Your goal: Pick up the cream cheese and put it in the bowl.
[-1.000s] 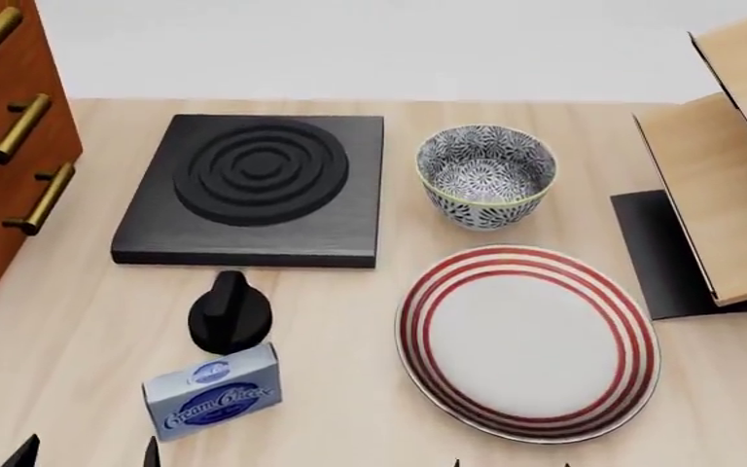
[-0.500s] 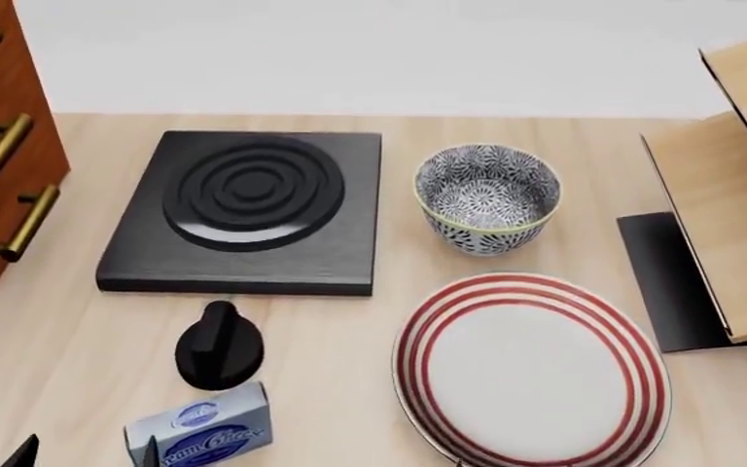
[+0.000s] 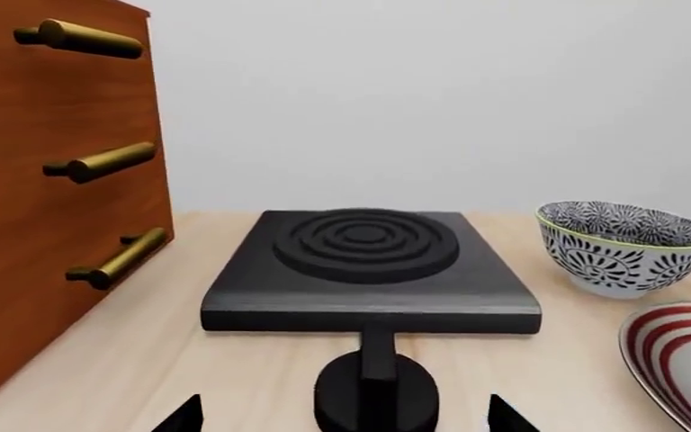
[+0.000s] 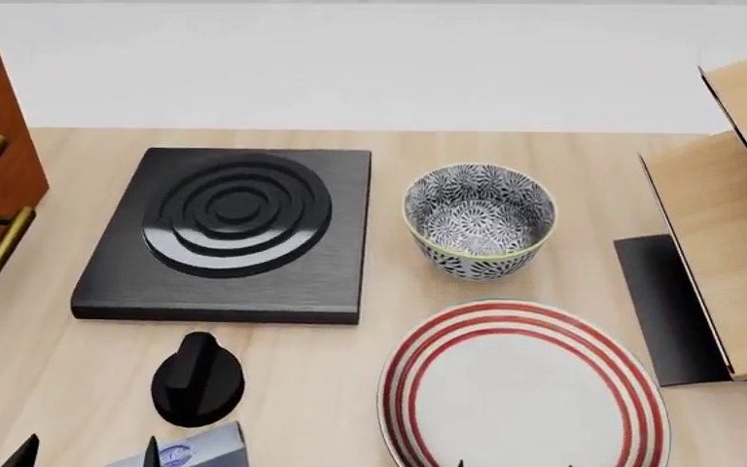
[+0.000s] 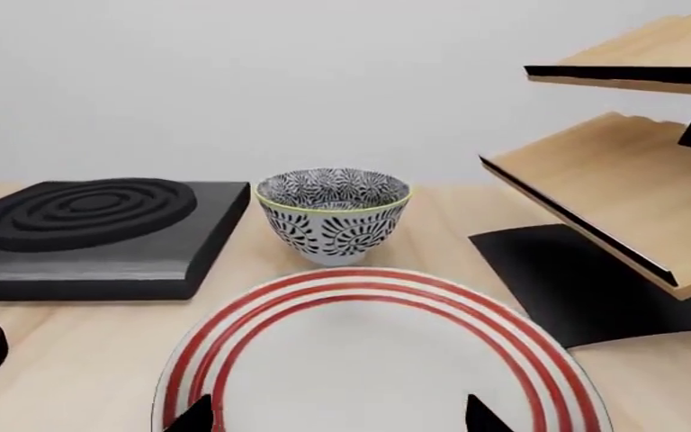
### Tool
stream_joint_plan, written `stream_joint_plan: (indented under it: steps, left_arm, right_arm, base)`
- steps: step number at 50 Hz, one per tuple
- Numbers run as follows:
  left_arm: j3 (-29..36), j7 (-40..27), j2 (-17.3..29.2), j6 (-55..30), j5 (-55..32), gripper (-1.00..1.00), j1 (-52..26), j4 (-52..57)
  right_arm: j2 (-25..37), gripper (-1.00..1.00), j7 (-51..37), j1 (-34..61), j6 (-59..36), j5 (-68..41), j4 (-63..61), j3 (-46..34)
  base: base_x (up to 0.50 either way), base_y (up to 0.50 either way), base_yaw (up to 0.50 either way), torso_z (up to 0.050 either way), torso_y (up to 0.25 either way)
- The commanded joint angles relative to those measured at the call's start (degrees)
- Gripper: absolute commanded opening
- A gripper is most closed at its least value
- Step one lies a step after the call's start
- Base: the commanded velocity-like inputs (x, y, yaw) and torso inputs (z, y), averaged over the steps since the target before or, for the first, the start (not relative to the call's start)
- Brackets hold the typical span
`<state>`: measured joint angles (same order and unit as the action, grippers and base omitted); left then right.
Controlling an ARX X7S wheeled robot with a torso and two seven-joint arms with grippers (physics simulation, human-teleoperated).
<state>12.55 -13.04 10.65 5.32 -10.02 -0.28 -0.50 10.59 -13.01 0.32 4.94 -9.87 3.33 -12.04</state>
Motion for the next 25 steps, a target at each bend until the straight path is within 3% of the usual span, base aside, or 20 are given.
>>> stream_joint_plan:
  steps: [1, 25]
  left_arm:
    - [0.36, -0.36, 0.28, 0.04, -0.19, 1.0, -0.07, 0.02]
    - [0.97, -0.95, 0.75, 0.5, -0.77, 1.0, -0.1, -0.09]
  right_arm:
    - [0.35, 1.0, -0.31, -0.02, -0.15, -0.34, -0.27, -0.29]
    - [0.8, 1.0, -0.77, 0.26, 0.6, -0.77, 0.55, -0.93]
  base:
    - [0.13, -0.04, 0.0, 0.0, 0.0]
    - [0.14, -0.04, 0.0, 0.0, 0.0]
